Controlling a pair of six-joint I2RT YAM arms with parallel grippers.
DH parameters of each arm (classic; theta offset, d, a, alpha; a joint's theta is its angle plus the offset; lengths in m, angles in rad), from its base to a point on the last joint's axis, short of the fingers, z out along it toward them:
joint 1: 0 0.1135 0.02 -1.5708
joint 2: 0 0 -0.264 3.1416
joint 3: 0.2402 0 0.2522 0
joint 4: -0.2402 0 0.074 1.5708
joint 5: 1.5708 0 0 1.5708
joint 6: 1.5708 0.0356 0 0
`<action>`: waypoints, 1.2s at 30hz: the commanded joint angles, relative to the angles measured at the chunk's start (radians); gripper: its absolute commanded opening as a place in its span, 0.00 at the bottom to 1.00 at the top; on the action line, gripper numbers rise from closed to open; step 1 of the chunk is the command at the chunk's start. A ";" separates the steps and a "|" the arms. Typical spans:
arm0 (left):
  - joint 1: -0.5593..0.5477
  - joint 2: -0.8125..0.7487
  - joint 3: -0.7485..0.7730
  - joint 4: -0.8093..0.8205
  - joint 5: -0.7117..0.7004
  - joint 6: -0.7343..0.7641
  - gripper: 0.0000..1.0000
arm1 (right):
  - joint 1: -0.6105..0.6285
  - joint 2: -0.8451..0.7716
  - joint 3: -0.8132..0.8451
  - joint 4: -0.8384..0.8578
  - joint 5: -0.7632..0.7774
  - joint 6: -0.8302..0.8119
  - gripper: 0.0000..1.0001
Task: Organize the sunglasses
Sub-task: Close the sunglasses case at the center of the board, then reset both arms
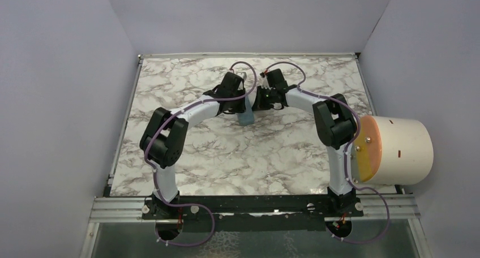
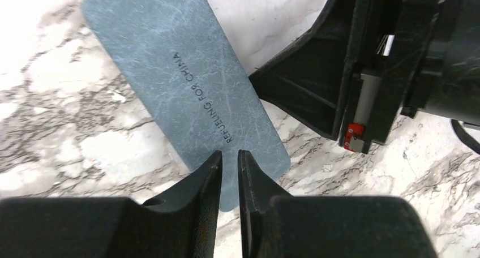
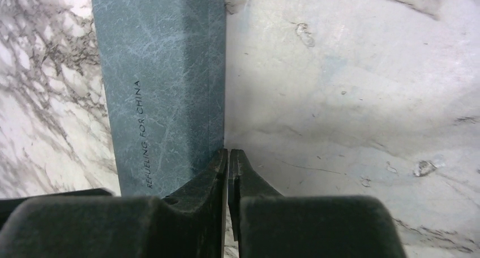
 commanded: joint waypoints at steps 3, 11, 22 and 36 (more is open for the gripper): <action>-0.002 -0.160 0.040 -0.045 -0.097 0.035 0.22 | 0.008 -0.104 -0.007 -0.031 0.167 -0.032 0.16; -0.002 -0.260 -0.030 -0.066 -0.157 0.056 0.30 | 0.009 -0.251 -0.054 -0.071 0.240 -0.052 0.27; 0.020 -0.392 -0.144 -0.051 -0.250 0.081 0.50 | 0.009 -0.461 -0.177 -0.109 0.346 -0.054 0.51; 0.047 -0.478 -0.239 -0.033 -0.264 0.092 0.99 | 0.009 -0.731 -0.326 -0.090 0.443 -0.108 0.68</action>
